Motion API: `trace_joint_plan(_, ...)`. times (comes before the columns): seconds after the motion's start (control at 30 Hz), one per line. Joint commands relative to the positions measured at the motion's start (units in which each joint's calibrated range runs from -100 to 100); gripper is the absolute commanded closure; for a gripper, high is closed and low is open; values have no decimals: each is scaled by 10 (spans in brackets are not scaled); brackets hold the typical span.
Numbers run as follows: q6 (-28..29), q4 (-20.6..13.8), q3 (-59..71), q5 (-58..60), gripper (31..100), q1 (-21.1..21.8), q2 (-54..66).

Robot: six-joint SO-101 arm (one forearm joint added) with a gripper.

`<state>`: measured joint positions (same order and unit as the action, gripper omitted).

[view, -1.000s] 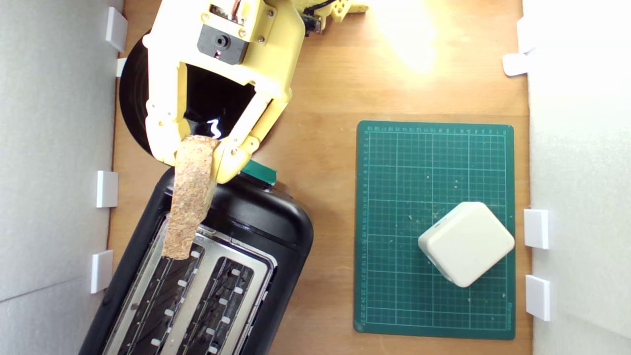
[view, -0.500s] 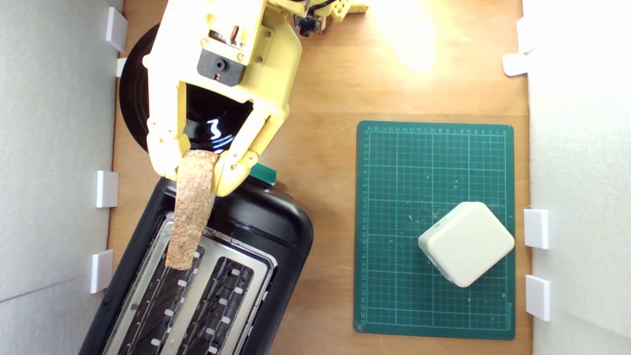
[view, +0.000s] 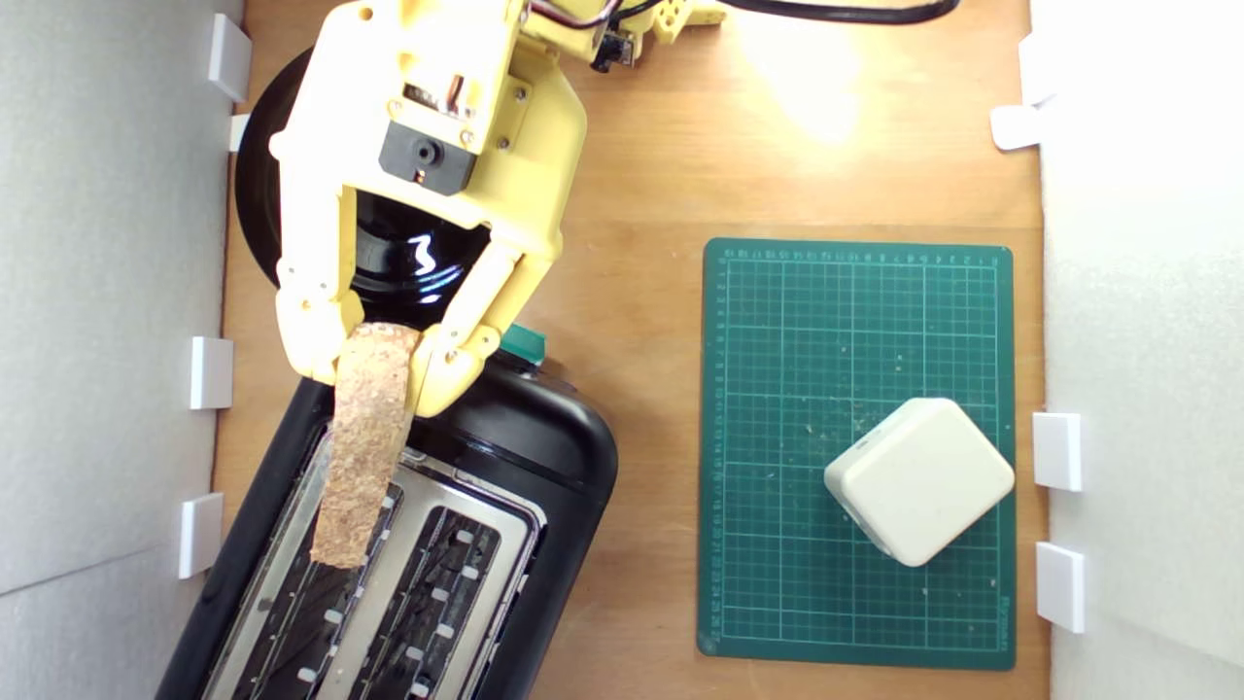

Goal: Pick bread and place in toaster

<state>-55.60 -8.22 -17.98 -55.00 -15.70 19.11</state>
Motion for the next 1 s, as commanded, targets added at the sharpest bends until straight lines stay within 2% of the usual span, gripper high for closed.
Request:
trace_joint_plan(0.0, -1, 0, -36, 23, 692, -5, 3)
trace_joint_plan(0.2, -3, 1, -36, 23, 692, -6, 0)
trace_joint_plan(0.43, -2, 4, -37, 23, 692, -28, -26)
trace_joint_plan(0.73, -3, 4, -37, 25, 692, -29, -33)
trace_joint_plan(0.97, -1, 5, -37, 70, 692, -26, -58)
